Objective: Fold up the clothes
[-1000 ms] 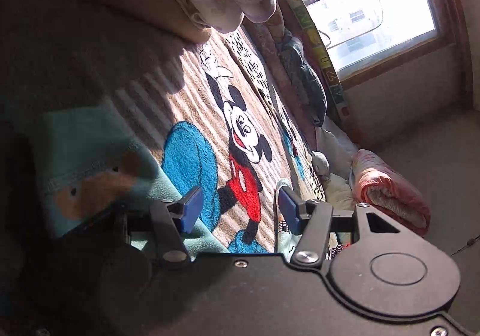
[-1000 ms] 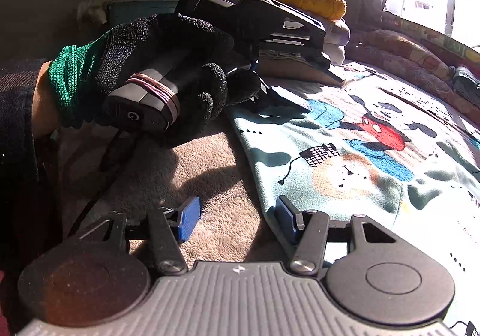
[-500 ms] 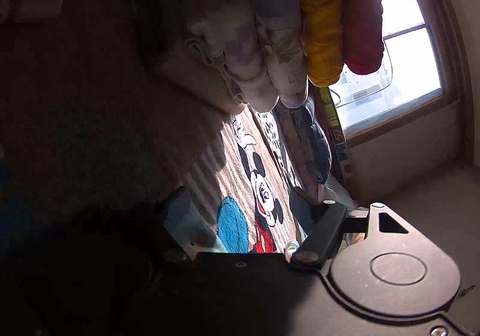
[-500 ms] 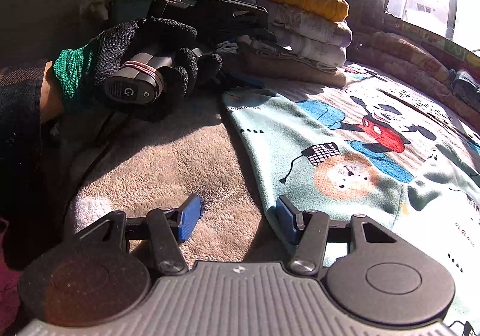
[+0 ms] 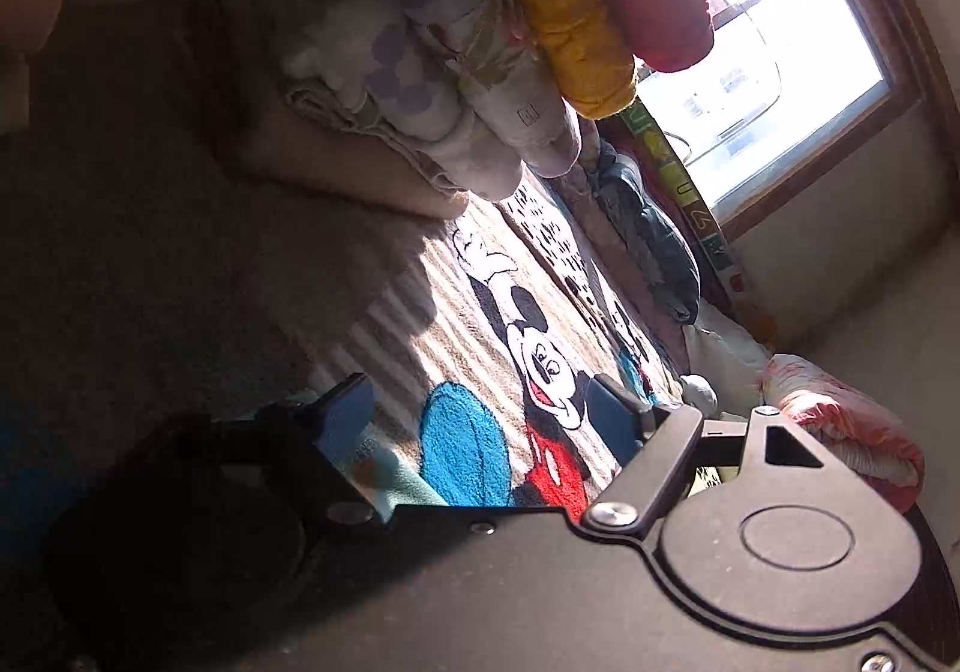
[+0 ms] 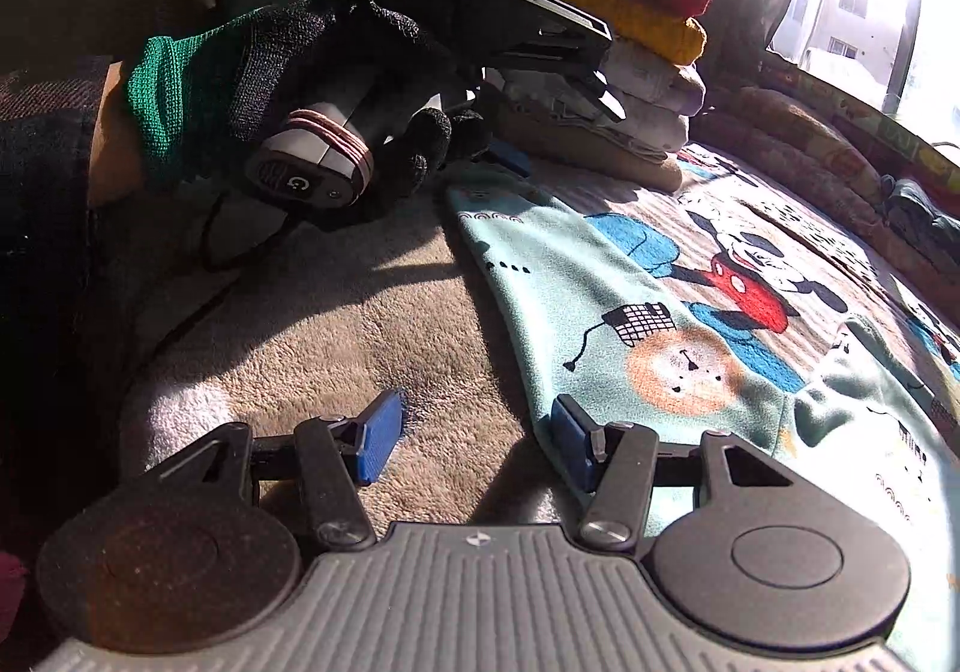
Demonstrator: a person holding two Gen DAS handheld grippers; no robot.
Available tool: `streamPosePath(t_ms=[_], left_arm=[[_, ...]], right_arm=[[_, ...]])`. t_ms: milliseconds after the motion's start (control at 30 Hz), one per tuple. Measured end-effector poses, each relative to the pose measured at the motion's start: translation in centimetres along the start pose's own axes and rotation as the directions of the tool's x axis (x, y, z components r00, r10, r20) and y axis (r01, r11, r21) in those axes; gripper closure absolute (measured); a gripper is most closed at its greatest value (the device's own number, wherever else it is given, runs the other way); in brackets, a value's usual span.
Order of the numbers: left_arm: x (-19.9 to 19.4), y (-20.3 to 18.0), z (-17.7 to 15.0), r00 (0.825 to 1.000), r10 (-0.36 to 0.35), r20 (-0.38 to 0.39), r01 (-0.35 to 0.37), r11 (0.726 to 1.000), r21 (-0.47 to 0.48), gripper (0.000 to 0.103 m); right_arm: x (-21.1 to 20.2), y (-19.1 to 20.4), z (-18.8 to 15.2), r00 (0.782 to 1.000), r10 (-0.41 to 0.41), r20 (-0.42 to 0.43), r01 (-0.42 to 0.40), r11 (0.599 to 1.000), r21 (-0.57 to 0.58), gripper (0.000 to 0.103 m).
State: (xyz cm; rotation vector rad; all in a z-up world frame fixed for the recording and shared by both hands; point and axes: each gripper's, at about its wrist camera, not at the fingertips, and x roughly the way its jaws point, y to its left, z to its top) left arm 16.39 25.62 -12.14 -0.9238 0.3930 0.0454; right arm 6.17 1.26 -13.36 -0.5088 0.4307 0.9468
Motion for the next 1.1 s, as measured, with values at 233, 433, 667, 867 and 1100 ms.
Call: streamPosePath(t_ms=[233,433,667,867,1100], left_arm=[[1.1,-2.2,-0.7,0.998,-0.049,-0.03,0.049,0.999,0.002,0.023],[3.5,-6.4,-2.8,0.987,-0.084,-0.139,0.1,0.989,0.113,0.023],[4.9,-8.0,-4.4,0.972,-0.126,-0.197,0.156,0.976,0.149,0.024],[6.0,-9.1,-5.6,0.957,-0.164,-0.238,0.207,0.964,0.168,0.024],[6.3,-9.2,-5.5,0.948,-0.213,-0.236,0.252,0.956,0.148,0.024]], right_arm=[[-5.6,1.4,-2.2,1.0,0.01,0.018,-0.01,1.0,0.015,0.053],[-10.7,-6.2,-4.6,0.997,-0.073,0.01,0.068,0.959,0.277,0.052],[-11.1,-11.7,-5.2,0.988,-0.152,0.013,0.14,0.934,0.329,0.067],[-5.3,-6.5,-5.1,0.991,-0.128,-0.045,0.134,0.975,0.178,0.077],[-6.7,-4.4,-3.9,0.981,-0.192,-0.036,0.195,0.971,0.135,0.08]])
